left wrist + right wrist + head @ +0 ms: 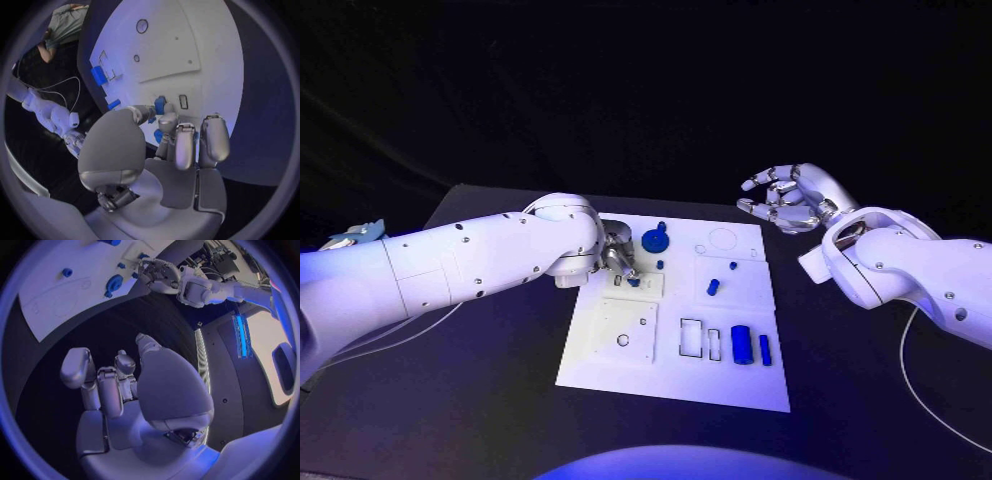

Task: Assemble the parts on the task board

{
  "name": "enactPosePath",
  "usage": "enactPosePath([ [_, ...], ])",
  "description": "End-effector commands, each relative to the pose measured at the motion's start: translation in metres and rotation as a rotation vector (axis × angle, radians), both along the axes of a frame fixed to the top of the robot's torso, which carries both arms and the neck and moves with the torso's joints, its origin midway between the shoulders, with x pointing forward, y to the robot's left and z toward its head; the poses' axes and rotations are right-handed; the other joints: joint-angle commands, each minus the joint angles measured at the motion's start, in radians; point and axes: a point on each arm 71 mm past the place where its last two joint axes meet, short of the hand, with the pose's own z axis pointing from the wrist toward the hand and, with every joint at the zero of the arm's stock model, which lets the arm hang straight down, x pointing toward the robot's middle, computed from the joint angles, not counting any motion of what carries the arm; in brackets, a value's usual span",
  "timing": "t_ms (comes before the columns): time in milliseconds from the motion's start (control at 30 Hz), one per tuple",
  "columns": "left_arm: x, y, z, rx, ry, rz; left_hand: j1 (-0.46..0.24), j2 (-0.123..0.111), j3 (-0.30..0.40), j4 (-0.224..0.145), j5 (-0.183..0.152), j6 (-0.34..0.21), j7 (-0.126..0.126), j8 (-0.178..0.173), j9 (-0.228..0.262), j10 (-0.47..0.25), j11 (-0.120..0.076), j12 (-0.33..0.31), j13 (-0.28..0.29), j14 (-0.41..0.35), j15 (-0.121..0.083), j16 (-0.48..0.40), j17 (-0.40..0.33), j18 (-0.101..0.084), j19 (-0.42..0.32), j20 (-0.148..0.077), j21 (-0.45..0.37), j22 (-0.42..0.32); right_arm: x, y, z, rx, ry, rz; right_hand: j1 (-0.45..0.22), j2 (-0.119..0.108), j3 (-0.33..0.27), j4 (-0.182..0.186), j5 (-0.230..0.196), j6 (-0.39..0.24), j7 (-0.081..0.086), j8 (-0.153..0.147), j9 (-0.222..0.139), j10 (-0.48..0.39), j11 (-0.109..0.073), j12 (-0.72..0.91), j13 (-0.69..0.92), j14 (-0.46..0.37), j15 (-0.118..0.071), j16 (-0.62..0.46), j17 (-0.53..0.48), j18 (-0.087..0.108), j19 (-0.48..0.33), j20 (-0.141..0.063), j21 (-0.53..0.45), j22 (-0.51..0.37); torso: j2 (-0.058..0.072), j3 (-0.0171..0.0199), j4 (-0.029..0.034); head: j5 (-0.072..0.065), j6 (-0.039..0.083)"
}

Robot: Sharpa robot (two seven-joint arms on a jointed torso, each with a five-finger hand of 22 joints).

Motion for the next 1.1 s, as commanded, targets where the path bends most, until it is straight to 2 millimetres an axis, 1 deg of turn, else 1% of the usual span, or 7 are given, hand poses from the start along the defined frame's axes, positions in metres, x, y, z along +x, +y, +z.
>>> enactPosePath([
  [33, -0.0005, -0.0012, -0.0009, 0.019, 0.009, -0.012, -0.009, 0.0, 0.22, -0.215, 0.002, 0.008, 0.003, 0.003, 0.002, 0.009, 0.001, 0.006, 0.001, 0.07, -0.009, 0.004, 0.115, -0.017, 0.005, -0.002, 0.005, 0.0, -0.0007, 0.0015, 0.0004, -0.007, -0.015, 0.013, -0.004, -0.003, 0.006, 0.0, 0.007, -0.005, 0.009, 0.005, -0.001, -0.006, 0.0, -0.006, -0.001, 0.049, -0.009, -0.006, 0.055, 0.014, -0.01, 0.0, -0.005, -0.001, 0.0, -0.0009, 0.0012, 0.001, 0.0],
  [133, -0.0002, -0.0019, -0.0011, 0.019, 0.009, -0.012, -0.009, 0.0, 0.221, -0.215, 0.003, 0.008, 0.002, 0.003, 0.002, 0.009, 0.001, 0.005, 0.0, 0.07, -0.009, 0.004, 0.115, -0.017, 0.005, -0.002, 0.005, 0.0, -0.0007, 0.0015, 0.0001, -0.007, -0.014, 0.014, -0.004, -0.003, 0.006, 0.0, 0.007, -0.005, 0.009, 0.005, -0.001, -0.006, 0.0, -0.006, -0.001, 0.049, -0.009, -0.006, 0.055, 0.014, -0.01, 0.0, -0.005, -0.001, 0.0, -0.0013, 0.0008, 0.002, -0.001],
  [300, 0.0001, -0.0031, -0.0017, 0.021, 0.012, -0.015, -0.009, 0.0, 0.221, -0.215, 0.003, 0.008, 0.002, 0.003, 0.002, 0.009, 0.001, 0.005, 0.0, 0.07, -0.009, 0.004, 0.115, -0.017, 0.005, -0.002, 0.005, 0.0, -0.0009, 0.0017, -0.0001, -0.008, -0.015, 0.014, -0.004, -0.003, 0.006, 0.0, 0.007, -0.005, 0.009, 0.005, -0.001, -0.006, 0.0, -0.006, -0.001, 0.049, -0.009, -0.006, 0.055, 0.014, -0.01, 0.0, -0.005, -0.001, 0.0, 0.0004, -0.0015, 0.003, -0.005],
  [367, 0.0, -0.0036, -0.0021, 0.022, 0.013, -0.016, -0.01, 0.0, 0.222, -0.216, 0.004, 0.009, 0.002, 0.003, 0.002, 0.01, 0.001, 0.006, 0.001, 0.07, -0.009, 0.004, 0.115, -0.017, 0.005, -0.002, 0.005, -0.001, -0.001, 0.0018, -0.0001, -0.008, -0.015, 0.015, -0.004, -0.003, 0.006, 0.0, 0.007, -0.005, 0.009, 0.005, -0.001, -0.006, 0.0, -0.006, -0.001, 0.049, -0.009, -0.006, 0.055, 0.014, -0.01, 0.0, -0.005, -0.001, 0.0, 0.0003, -0.0019, 0.002, -0.003],
  [567, -0.0006, -0.0051, -0.003, 0.026, 0.021, -0.024, -0.014, -0.002, 0.224, -0.217, 0.008, 0.01, 0.001, 0.004, 0.004, 0.012, 0.0, 0.007, 0.003, 0.07, -0.009, 0.005, 0.116, -0.017, 0.005, -0.003, 0.005, -0.001, -0.0012, 0.0018, -0.0004, -0.01, -0.016, 0.016, -0.004, -0.003, 0.006, 0.0, 0.007, -0.005, 0.009, 0.005, -0.001, -0.006, 0.0, -0.006, -0.001, 0.049, -0.009, -0.006, 0.055, 0.014, -0.01, 0.0, -0.005, -0.001, 0.0, 0.0007, -0.0005, 0.0, -0.005],
  [767, -0.0013, -0.0066, -0.0043, 0.031, 0.038, -0.031, -0.034, -0.004, 0.23, -0.22, 0.026, 0.015, -0.001, 0.006, 0.008, 0.016, -0.002, 0.005, 0.0, 0.07, -0.011, 0.005, 0.117, -0.017, 0.005, -0.004, 0.004, -0.002, -0.0024, 0.0024, -0.0005, -0.009, -0.016, 0.02, -0.006, -0.004, 0.007, 0.0, 0.007, -0.004, 0.009, 0.006, -0.002, -0.006, 0.0, -0.007, -0.003, 0.049, -0.009, -0.007, 0.053, 0.014, -0.011, 0.0, -0.008, -0.003, -0.001, 0.0007, 0.0, -0.001, -0.008],
  [1100, -0.0001, -0.0088, -0.0059, 0.033, 0.052, -0.031, -0.073, 0.0, 0.216, -0.208, 0.02, 0.025, -0.01, 0.013, 0.017, 0.028, -0.008, 0.009, 0.006, 0.072, -0.016, 0.009, 0.123, -0.018, 0.009, -0.008, 0.004, 0.002, -0.0032, 0.0028, -0.001, -0.008, -0.012, 0.021, -0.007, -0.005, 0.007, 0.001, 0.007, -0.004, 0.009, 0.006, -0.002, -0.006, 0.0, -0.007, -0.004, 0.048, -0.009, -0.008, 0.051, 0.014, -0.012, 0.0, -0.008, -0.004, 0.0, 0.0003, -0.0011, 0.0, -0.009],
])
